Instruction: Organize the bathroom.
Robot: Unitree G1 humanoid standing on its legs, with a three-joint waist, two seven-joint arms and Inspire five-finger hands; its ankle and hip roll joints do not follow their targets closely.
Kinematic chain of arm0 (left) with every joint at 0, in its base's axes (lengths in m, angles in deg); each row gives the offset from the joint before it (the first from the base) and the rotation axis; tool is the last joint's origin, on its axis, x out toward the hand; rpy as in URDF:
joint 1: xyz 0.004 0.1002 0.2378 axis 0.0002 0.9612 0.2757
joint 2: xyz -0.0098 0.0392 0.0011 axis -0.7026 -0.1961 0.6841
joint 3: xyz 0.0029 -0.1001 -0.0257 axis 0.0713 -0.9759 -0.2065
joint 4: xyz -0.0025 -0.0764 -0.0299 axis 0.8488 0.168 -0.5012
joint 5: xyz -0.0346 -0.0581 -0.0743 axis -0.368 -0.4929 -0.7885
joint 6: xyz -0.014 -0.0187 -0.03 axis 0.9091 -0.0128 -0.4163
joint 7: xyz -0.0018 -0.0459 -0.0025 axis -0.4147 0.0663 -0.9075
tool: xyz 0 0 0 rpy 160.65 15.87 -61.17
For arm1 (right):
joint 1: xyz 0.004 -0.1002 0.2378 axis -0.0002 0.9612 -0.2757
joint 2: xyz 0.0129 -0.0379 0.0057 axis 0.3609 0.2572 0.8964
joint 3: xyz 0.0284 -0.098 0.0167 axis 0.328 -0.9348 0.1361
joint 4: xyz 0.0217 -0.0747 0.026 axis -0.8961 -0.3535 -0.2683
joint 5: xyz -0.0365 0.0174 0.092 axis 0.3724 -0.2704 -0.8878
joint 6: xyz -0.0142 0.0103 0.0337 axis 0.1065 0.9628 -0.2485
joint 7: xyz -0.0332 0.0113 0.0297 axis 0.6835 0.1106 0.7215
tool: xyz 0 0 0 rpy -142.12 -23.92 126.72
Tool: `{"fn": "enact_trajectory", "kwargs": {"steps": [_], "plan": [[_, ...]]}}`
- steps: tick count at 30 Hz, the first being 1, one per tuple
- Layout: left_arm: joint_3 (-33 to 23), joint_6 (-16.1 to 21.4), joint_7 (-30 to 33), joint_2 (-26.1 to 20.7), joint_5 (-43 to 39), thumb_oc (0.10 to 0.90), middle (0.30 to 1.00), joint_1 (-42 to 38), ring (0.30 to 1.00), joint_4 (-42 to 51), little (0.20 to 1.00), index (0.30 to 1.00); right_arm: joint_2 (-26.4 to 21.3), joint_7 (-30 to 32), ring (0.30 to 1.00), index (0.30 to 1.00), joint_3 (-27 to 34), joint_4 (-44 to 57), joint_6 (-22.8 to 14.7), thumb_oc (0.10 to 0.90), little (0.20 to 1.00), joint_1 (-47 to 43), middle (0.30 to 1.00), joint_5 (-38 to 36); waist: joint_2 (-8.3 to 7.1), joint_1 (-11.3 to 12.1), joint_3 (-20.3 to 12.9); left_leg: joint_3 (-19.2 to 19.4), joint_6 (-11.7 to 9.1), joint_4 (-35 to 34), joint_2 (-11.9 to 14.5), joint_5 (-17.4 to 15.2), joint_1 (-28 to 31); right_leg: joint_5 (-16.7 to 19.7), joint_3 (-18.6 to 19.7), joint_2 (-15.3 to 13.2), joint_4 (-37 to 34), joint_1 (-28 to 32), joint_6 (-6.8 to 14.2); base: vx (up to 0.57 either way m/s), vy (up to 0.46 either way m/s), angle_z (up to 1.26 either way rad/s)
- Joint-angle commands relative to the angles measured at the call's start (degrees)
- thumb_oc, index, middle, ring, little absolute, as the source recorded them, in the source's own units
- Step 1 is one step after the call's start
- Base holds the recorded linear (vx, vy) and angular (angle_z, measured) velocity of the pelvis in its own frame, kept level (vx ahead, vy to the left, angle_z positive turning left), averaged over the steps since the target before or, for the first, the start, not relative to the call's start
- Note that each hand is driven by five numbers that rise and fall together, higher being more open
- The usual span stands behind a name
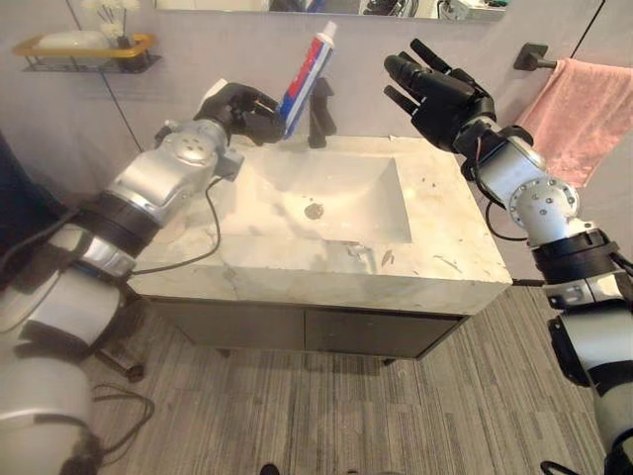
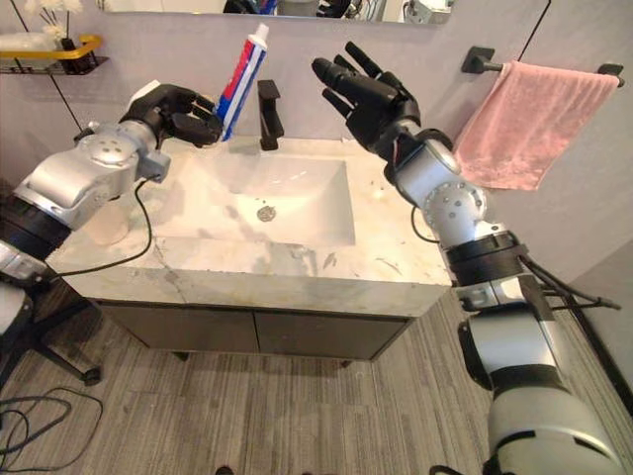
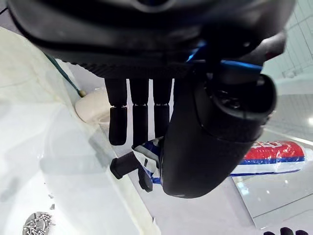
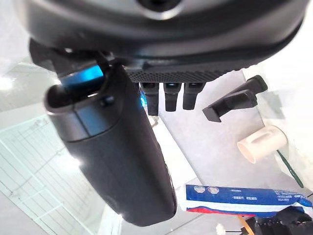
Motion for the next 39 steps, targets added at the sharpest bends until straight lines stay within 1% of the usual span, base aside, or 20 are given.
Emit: {"fn": "enact_trajectory", "kwargs": {"steps": [1,3,7,10,15,19,26,27,31,34,39], "plan": [[-0.63,10.73,0.84,0.27,1.15,0.4,0.3,-8.94,0.3,-5.01,0.3,0.3,0.13,-3.64,0.9,0.9,0.31,-2.51,-2.48,0.8,0.9,-7.33,0.9,-1.4,0.16,0.98,-10.99,-2.54,-1.99,4.93,2.4,-3.93,-1.1,2.1,-2.02,-1.93,3.08,-4.48,5.82,0.02,0.003,0.04],[-0.67,10.96,1.07,1.2,0.77,0.4,0.3,-7.94,0.3,-4.41,0.3,0.3,0.87,-5.26,0.9,0.9,-0.43,-3.4,-1.66,0.8,0.9,-6.99,0.9,-0.37,0.23,1.0,-11.09,-2.57,-1.97,4.81,2.48,-3.85,-1.01,2.14,-1.85,-1.95,3.17,-4.57,5.82,0.02,0.008,0.04],[-0.72,11.13,0.4,2.26,1.02,0.4,0.3,-7.15,0.3,-4.3,0.3,0.3,1.91,-4.89,0.9,0.9,-0.98,-3.74,-1.66,0.8,0.9,-6.48,0.9,-0.13,0.27,1.01,-11.09,-2.53,-1.92,4.61,2.56,-3.79,-0.99,2.04,-1.61,-1.98,3.31,-4.82,5.82,0.0,0.0,0.0],[-0.15,10.79,0.75,3.2,0.22,0.4,0.3,-7.08,0.3,-4.0,0.3,0.3,3.03,-4.81,0.9,0.9,-1.39,-4.0,-2.24,0.8,0.9,-6.15,0.9,0.49,0.32,1.01,-10.92,-2.51,-1.83,4.58,2.62,-3.74,-0.94,1.99,-1.5,-1.92,3.53,-4.94,5.79,0.0,0.004,0.02],[0.06,10.09,0.46,5.83,1.25,0.4,0.3,-6.0,0.3,-3.53,0.3,0.3,5.31,-5.72,0.9,0.9,-1.75,-3.76,-3.69,0.8,0.9,-6.04,0.9,2.18,0.07,0.94,-10.79,-2.21,-1.76,4.62,2.75,-3.7,-1.17,1.93,-1.01,-1.94,3.52,-4.96,5.92,0.0,-0.003,0.03],[0.3,9.87,0.07,6.9,1.22,0.4,0.3,-5.67,0.3,-3.63,0.3,0.3,5.92,-5.42,0.9,0.9,-1.97,-3.77,-4.95,0.8,0.9,-6.33,0.9,2.46,-0.01,0.95,-10.67,-2.18,-1.77,4.71,2.84,-3.73,-1.28,1.8,-0.92,-1.97,3.72,-5.06,6.03,0.0,-0.002,0.01],[0.42,8.87,0.46,7.58,1.94,0.4,0.3,-5.41,0.3,-2.9,0.3,0.3,6.37,-4.73,0.9,0.9,-2.23,-3.66,-5.51,0.8,0.9,-6.74,0.9,4.12,-0.04,1.02,-10.73,-2.25,-1.83,4.8,2.88,-3.69,-1.45,1.86,-0.76,-2.09,3.73,-5.04,6.15,0.0,0.0,0.0],[0.37,8.27,0.16,7.41,2.12,0.4,0.3,-5.41,0.3,-2.59,0.3,0.3,6.37,-4.5,0.9,0.9,-2.37,-3.91,-5.78,0.8,0.9,-6.97,0.9,4.73,-0.03,1.14,-10.82,-2.24,-1.86,4.81,2.88,-3.69,-1.49,1.88,-0.76,-2.13,3.66,-5.02,6.19,0.0,0.0,0.0],[0.73,8.58,-0.76,7.05,1.71,0.4,0.3,-5.57,0.3,-2.97,0.3,0.3,6.03,-4.79,0.9,0.9,-2.41,-4.45,-6.56,0.8,0.9,-7.4,0.9,4.94,0.02,1.19,-10.9,-2.19,-1.93,4.98,2.95,-3.72,-1.61,2.02,-0.73,-2.19,3.56,-5.02,6.31,0.0,0.0,0.0],[0.72,8.24,-1.06,7.16,1.71,0.4,0.3,-5.57,0.3,-2.71,0.3,0.3,5.63,-4.97,0.9,0.9,-2.36,-4.42,-6.32,0.8,0.9,-7.51,0.9,5.46,0.04,1.14,-10.99,-2.14,-1.94,5.08,2.97,-3.76,-1.7,2.07,-0.6,-2.27,3.46,-4.97,6.36,0.0,0.0,0.0],[1.18,8.15,-2.09,6.74,1.96,0.4,0.3,-5.84,0.3,-3.08,0.3,0.3,5.09,-5.37,0.9,0.9,-2.43,-5.38,-6.95,0.8,0.9,-8.31,0.9,5.47,0.08,1.3,-11.21,-2.34,-1.98,5.01,2.92,-3.75,-1.84,2.1,-0.52,-2.36,3.27,-4.82,6.47,0.0,0.0,0.0]]}}
